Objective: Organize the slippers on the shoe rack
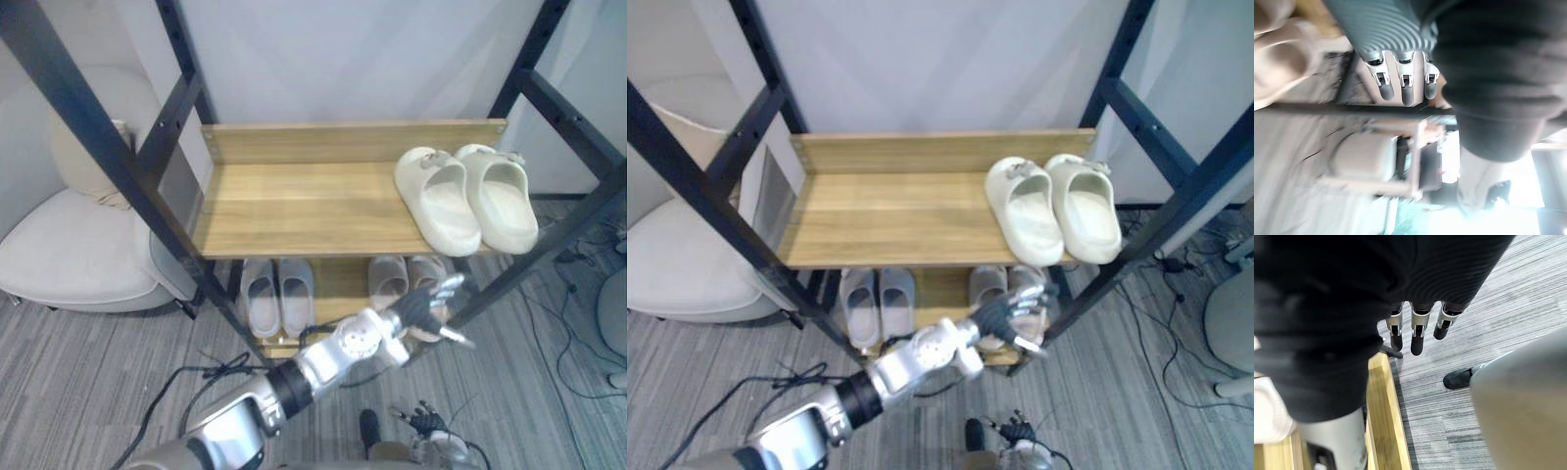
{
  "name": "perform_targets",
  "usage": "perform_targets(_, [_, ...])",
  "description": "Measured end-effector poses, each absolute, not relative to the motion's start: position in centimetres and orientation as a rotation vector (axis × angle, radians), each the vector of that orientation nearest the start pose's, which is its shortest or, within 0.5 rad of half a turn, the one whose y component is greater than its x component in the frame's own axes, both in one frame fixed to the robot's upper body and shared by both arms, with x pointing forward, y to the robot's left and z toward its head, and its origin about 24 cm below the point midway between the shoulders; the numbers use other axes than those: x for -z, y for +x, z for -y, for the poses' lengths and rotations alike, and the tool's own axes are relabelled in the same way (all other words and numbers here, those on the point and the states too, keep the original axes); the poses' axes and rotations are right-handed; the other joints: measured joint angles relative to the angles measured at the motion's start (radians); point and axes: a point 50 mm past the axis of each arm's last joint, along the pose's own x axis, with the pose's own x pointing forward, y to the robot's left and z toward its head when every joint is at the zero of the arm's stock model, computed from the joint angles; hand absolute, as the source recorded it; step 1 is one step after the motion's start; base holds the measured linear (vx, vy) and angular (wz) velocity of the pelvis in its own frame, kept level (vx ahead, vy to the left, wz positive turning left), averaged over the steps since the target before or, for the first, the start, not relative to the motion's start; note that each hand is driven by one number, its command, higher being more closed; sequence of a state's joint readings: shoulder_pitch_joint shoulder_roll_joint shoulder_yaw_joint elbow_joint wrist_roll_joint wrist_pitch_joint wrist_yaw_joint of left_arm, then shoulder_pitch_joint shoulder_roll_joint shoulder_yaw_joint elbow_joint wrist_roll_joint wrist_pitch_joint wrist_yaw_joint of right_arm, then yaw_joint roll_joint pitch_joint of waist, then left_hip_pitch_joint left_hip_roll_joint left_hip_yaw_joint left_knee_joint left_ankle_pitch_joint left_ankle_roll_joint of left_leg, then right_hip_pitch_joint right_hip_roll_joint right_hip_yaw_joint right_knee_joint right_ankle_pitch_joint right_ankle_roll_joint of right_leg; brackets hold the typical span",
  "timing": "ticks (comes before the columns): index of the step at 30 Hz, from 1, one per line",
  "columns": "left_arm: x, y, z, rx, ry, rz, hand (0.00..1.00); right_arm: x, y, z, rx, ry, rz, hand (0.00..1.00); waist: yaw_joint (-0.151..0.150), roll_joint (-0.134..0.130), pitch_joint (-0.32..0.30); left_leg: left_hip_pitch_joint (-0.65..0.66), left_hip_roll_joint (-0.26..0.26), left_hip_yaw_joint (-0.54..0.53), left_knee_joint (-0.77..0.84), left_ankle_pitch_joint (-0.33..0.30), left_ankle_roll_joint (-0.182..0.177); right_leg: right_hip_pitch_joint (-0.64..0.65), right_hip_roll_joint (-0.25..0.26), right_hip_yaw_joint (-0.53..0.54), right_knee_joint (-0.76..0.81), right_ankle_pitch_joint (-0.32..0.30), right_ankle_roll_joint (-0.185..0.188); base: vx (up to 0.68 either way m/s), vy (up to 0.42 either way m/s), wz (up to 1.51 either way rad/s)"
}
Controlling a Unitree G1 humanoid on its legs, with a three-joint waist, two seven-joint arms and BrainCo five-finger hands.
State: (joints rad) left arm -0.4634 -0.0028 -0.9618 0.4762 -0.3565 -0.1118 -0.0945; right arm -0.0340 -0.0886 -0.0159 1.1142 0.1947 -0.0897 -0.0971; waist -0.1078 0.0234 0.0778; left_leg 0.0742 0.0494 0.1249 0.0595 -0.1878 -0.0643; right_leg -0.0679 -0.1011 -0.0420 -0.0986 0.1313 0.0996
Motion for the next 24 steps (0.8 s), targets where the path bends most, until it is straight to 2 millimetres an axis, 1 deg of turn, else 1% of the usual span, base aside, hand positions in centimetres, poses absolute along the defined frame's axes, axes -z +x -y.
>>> perform_targets(1, [-1.3,22.3,5.6,1.058,0.081,-0.143,0.00,15.2,13.4,18.9,0.238,0.035,-0.985,0.00,0.001,0.000,0.000,0.000,0.001,0.000,0.000,0.000,0.000,0.001,0.001,-0.001,0.000,0.000,0.000,-0.03,-0.045,0.01])
perform_targets(2, [0.6,21.6,4.8,1.055,0.098,-0.220,0.00,15.2,13.6,18.7,0.223,0.026,-0.983,0.00,0.001,-0.002,0.001,0.002,0.003,-0.001,0.002,0.000,0.000,0.003,0.002,-0.002,0.000,0.000,0.000,-0.02,-0.033,0.01])
perform_targets(3, [1.2,21.4,4.5,1.051,0.106,-0.245,0.00,15.2,13.6,18.6,0.218,0.024,-0.983,0.00,0.001,-0.003,0.002,0.003,0.003,-0.002,0.002,0.000,0.000,0.004,0.002,-0.003,0.000,0.000,0.000,-0.02,-0.035,0.04])
perform_targets(4, [2.7,21.0,3.5,1.042,0.131,-0.306,0.00,15.2,13.8,18.5,0.200,0.009,-0.980,0.00,0.001,-0.006,0.010,0.011,0.005,-0.004,0.004,0.000,-0.001,0.015,0.004,-0.007,0.000,0.000,0.000,-0.01,-0.027,0.05])
perform_targets(5, [3.2,20.8,3.1,1.037,0.144,-0.328,0.00,15.1,13.9,18.4,0.193,0.005,-0.979,0.00,0.002,-0.008,0.015,0.018,0.006,-0.005,0.004,0.000,-0.001,0.022,0.005,-0.009,0.000,0.000,0.000,-0.02,-0.032,0.10])
perform_targets(8, [5.8,20.2,1.1,1.004,0.237,-0.420,0.00,15.1,14.0,18.0,0.161,-0.015,-0.977,0.00,0.004,-0.018,0.021,0.027,0.008,-0.020,0.004,0.000,-0.001,0.039,0.004,-0.028,0.000,-0.001,0.000,-0.03,-0.023,0.14])
perform_targets(9, [6.8,20.1,0.2,0.979,0.266,-0.460,0.00,15.1,14.1,17.9,0.154,-0.018,-0.976,0.00,0.006,-0.022,0.024,0.028,0.008,-0.025,0.005,0.001,-0.002,0.043,0.003,-0.034,0.000,-0.001,0.000,-0.03,-0.028,0.11])
perform_targets(10, [8.1,20.0,-1.3,0.927,0.307,-0.521,0.00,15.1,14.3,17.6,0.140,-0.024,-0.973,0.00,0.010,-0.028,0.027,0.032,0.009,-0.025,0.005,0.001,-0.002,0.048,0.004,-0.036,0.000,-0.001,0.000,-0.02,-0.023,0.07])
perform_targets(11, [8.5,20.0,-1.7,0.914,0.326,-0.538,0.00,15.1,14.3,17.5,0.135,-0.028,-0.972,0.00,0.010,-0.030,0.028,0.033,0.009,-0.026,0.006,0.001,-0.002,0.049,0.004,-0.037,0.000,-0.001,0.000,-0.02,-0.023,0.05])
perform_targets(13, [10.6,19.8,-4.5,0.821,0.427,-0.638,0.00,15.0,14.4,17.3,0.119,-0.039,-0.970,0.00,0.014,-0.035,0.032,0.036,0.010,-0.032,0.010,0.001,-0.002,0.058,0.004,-0.045,0.000,-0.001,0.000,-0.01,-0.025,0.08])
perform_targets(14, [10.9,19.7,-4.9,0.807,0.435,-0.652,0.00,15.0,14.4,17.3,0.119,-0.039,-0.970,0.00,0.016,-0.035,0.032,0.037,0.010,-0.033,0.011,0.001,-0.002,0.059,0.004,-0.047,0.000,-0.001,0.000,-0.01,-0.021,0.06])
perform_targets(15, [11.4,19.6,-5.9,0.768,0.447,-0.690,0.00,15.1,14.4,17.2,0.116,-0.045,-0.972,0.00,0.019,-0.035,0.032,0.040,0.011,-0.035,0.011,0.001,-0.002,0.063,0.004,-0.052,0.000,-0.001,0.000,-0.02,-0.019,0.06])
perform_targets(16, [12.2,19.4,-7.5,0.703,0.473,-0.741,0.00,15.1,14.3,17.2,0.109,-0.056,-0.978,0.00,0.028,-0.036,0.032,0.048,0.011,-0.039,0.011,0.001,-0.002,0.073,0.004,-0.056,0.000,-0.001,0.000,-0.02,-0.019,0.06])
perform_targets(17, [12.3,19.4,-7.8,0.689,0.472,-0.750,0.00,15.1,14.3,17.2,0.106,-0.058,-0.980,0.00,0.030,-0.037,0.032,0.049,0.011,-0.039,0.011,0.001,-0.003,0.074,0.004,-0.056,0.000,-0.001,0.000,-0.02,-0.018,0.05])
perform_targets(20, [13.0,18.9,-9.7,0.584,0.470,-0.802,0.00,15.3,14.1,17.2,0.100,-0.068,-0.993,0.00,0.049,-0.042,0.033,0.050,0.009,-0.042,0.014,0.001,-0.003,0.078,0.001,-0.059,0.000,-0.001,0.000,-0.02,-0.013,0.03])
perform_targets(24, [14.2,17.2,-11.9,0.461,0.435,-0.893,0.00,15.4,13.8,17.2,0.100,-0.071,-1.004,0.00,0.057,-0.051,0.036,0.056,0.007,-0.051,0.014,0.001,-0.003,0.090,-0.001,-0.065,0.000,-0.012,-0.004,-0.02,-0.016,0.06])
